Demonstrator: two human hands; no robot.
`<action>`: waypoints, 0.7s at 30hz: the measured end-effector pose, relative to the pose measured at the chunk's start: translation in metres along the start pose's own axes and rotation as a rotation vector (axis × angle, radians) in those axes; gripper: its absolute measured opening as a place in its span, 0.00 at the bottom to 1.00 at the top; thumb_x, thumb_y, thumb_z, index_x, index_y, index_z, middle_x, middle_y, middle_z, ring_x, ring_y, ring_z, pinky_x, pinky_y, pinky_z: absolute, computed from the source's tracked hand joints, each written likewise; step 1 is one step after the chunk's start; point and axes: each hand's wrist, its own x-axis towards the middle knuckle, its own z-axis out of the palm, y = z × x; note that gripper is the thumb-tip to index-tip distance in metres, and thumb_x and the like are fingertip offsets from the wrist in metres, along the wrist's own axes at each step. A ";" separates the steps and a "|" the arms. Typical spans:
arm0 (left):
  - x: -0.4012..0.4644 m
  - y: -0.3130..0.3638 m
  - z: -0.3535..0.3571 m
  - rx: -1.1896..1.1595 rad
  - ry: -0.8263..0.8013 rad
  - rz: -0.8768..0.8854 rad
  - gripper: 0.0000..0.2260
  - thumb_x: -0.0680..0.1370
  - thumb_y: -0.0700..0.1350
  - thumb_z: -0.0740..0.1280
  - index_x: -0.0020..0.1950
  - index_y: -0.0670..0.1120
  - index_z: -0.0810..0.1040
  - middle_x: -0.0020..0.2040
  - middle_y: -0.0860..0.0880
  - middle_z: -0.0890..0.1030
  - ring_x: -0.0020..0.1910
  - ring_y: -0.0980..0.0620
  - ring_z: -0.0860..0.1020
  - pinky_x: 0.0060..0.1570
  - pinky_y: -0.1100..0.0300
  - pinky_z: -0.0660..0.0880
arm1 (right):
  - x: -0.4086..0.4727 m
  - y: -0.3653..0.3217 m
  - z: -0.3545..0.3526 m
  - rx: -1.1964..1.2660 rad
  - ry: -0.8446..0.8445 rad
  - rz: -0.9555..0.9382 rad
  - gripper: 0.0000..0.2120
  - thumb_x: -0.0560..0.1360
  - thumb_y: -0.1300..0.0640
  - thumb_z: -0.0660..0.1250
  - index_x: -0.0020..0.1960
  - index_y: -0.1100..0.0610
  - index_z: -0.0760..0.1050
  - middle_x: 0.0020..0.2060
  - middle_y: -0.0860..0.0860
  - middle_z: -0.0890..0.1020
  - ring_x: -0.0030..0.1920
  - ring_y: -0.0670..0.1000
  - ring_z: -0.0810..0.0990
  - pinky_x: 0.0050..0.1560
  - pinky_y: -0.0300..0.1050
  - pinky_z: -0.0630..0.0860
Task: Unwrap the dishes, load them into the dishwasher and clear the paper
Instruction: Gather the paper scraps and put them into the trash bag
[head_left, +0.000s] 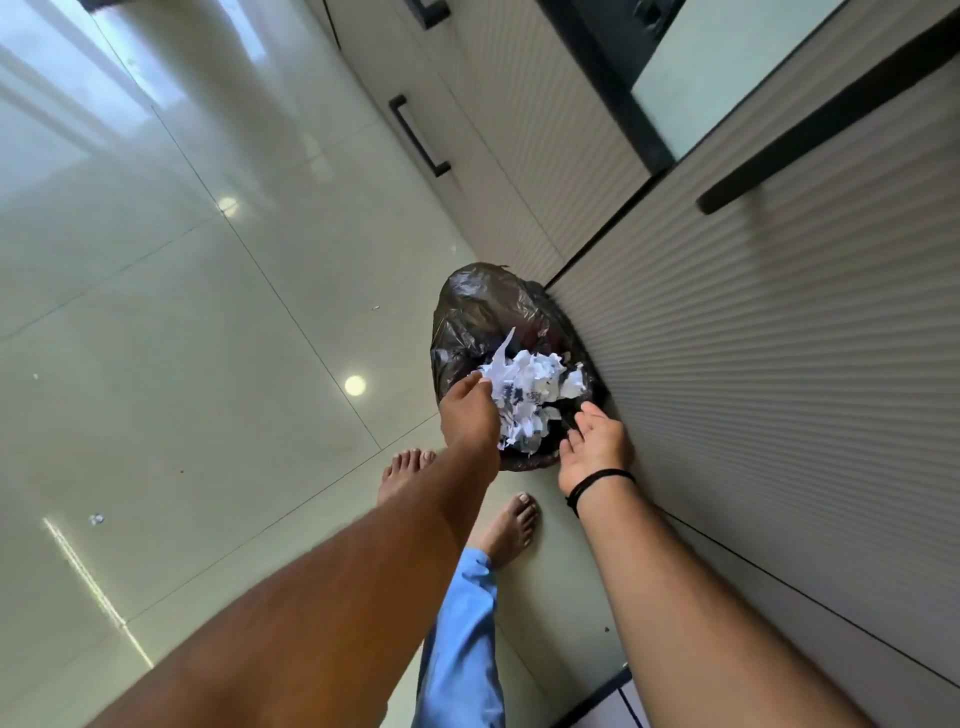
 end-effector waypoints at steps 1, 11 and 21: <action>-0.009 0.006 -0.003 0.009 -0.016 0.008 0.10 0.81 0.42 0.65 0.60 0.48 0.82 0.50 0.51 0.81 0.50 0.50 0.77 0.55 0.59 0.71 | -0.011 -0.004 -0.003 0.021 -0.007 0.001 0.18 0.82 0.61 0.59 0.71 0.60 0.72 0.73 0.57 0.72 0.75 0.54 0.68 0.73 0.47 0.64; -0.211 0.099 -0.033 0.053 -0.310 0.029 0.09 0.80 0.36 0.63 0.44 0.40 0.82 0.37 0.44 0.84 0.37 0.48 0.82 0.35 0.62 0.77 | -0.215 -0.079 -0.034 0.189 -0.221 -0.122 0.08 0.83 0.59 0.59 0.53 0.59 0.76 0.48 0.56 0.83 0.50 0.54 0.82 0.51 0.44 0.78; -0.421 0.147 0.022 0.320 -0.663 0.313 0.10 0.81 0.39 0.64 0.46 0.37 0.84 0.42 0.39 0.86 0.43 0.43 0.83 0.49 0.52 0.79 | -0.383 -0.173 -0.162 0.224 -0.305 -0.550 0.13 0.82 0.60 0.64 0.58 0.67 0.81 0.55 0.60 0.85 0.57 0.55 0.84 0.59 0.51 0.79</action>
